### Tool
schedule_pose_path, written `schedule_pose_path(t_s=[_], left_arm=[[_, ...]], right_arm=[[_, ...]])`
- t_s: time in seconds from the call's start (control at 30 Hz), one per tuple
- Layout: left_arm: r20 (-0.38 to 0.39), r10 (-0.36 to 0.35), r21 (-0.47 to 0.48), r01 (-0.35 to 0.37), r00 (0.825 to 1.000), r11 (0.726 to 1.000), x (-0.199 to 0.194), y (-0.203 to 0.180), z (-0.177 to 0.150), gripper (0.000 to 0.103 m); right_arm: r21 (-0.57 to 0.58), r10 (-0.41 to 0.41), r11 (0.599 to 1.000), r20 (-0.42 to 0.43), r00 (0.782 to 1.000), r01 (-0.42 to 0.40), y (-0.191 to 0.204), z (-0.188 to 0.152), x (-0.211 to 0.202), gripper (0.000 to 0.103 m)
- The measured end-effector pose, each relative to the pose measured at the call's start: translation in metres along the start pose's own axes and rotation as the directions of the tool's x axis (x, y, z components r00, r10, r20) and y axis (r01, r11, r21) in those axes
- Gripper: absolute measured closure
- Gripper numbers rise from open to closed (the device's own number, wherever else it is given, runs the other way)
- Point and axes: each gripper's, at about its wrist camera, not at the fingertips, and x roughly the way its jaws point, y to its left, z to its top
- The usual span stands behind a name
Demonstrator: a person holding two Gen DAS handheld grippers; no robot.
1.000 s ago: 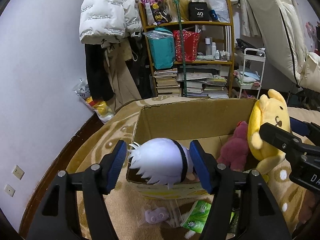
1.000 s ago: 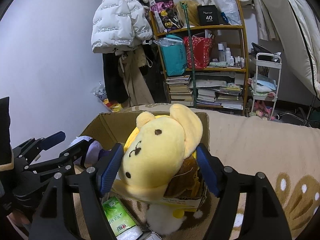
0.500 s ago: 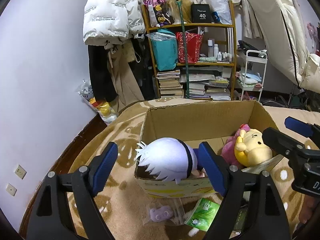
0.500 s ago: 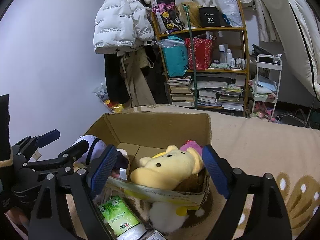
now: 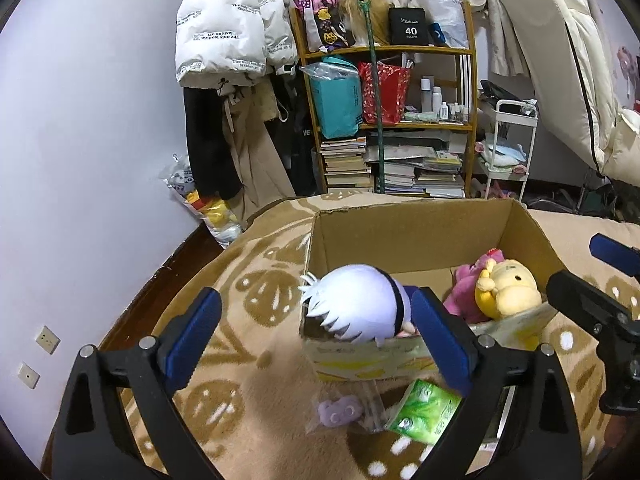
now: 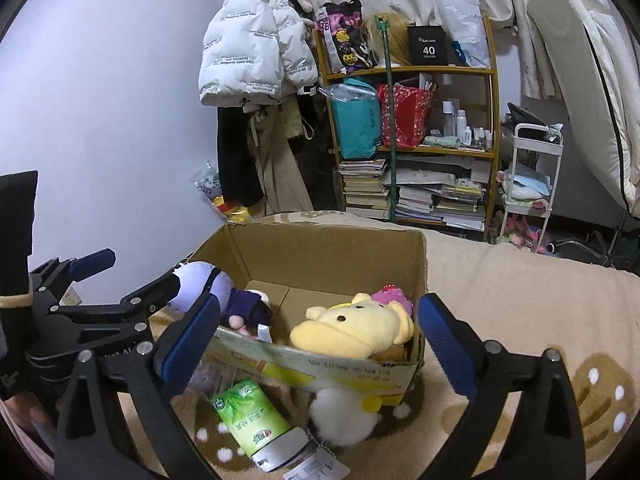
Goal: Organize soft objects
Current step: 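Move both grippers down to the items on the rug beside the box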
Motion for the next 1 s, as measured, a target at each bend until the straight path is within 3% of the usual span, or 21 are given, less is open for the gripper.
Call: schedule_pose_path(t_s=[0.47, 0.8, 1.0], left_arm=[[-0.091, -0.043, -0.020, 0.042, 0.995, 0.999, -0.027, 0.011, -0.024, 0.008], [-0.157, 0.004, -0.007, -0.005, 0.988, 1.000, -0.031, 0.015, -0.040, 0.008], [-0.199, 0.010, -0.019, -0.014, 0.980, 1.000, -0.020, 0.022, -0.043, 0.008]], right_arm=[[0.020, -0.027, 0.999, -0.022, 0.999, 0.028, 0.000, -0.019, -0.037, 0.000], [0.000, -0.040, 0.999, -0.061, 0.997, 0.040, 0.007, -0.035, -0.049, 0.000], [0.056, -0.012, 0.998, -0.114, 0.993, 0.019, 0.002, -0.043, -0.040, 0.000]])
